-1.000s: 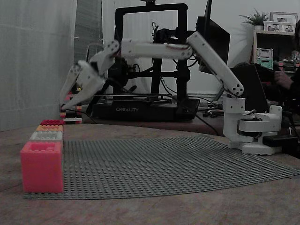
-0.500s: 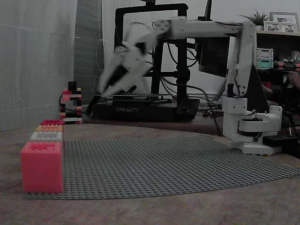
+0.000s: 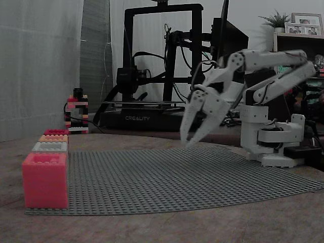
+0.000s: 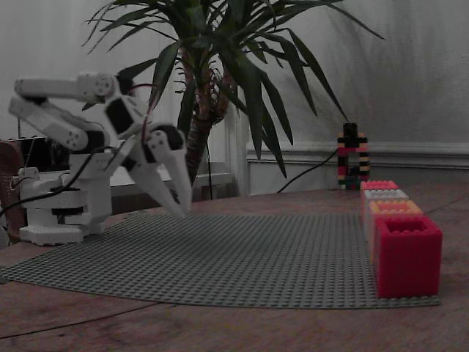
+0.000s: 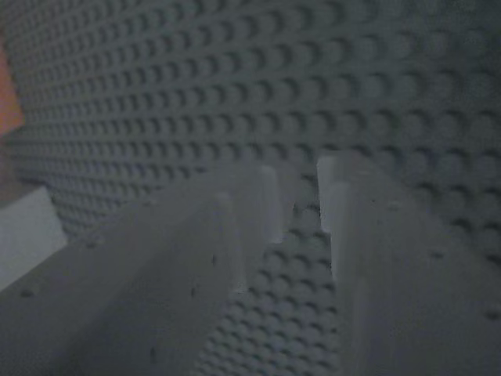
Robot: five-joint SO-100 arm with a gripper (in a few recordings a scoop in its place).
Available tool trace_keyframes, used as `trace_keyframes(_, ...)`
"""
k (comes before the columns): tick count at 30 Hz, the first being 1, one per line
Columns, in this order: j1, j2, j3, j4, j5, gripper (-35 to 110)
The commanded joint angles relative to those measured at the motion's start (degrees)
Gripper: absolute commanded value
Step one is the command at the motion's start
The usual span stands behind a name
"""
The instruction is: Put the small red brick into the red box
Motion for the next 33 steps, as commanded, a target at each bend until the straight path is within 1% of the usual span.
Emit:
trace_keyframes(1,-1.23,10.99,2.02,4.83,0.26,0)
trace_keyframes(13,-2.20,26.81,5.27,16.70,2.02,0)
trace_keyframes(25,-4.22,26.81,4.66,20.13,2.81,0)
trace_keyframes(33,-4.39,26.81,4.66,20.13,3.16,0)
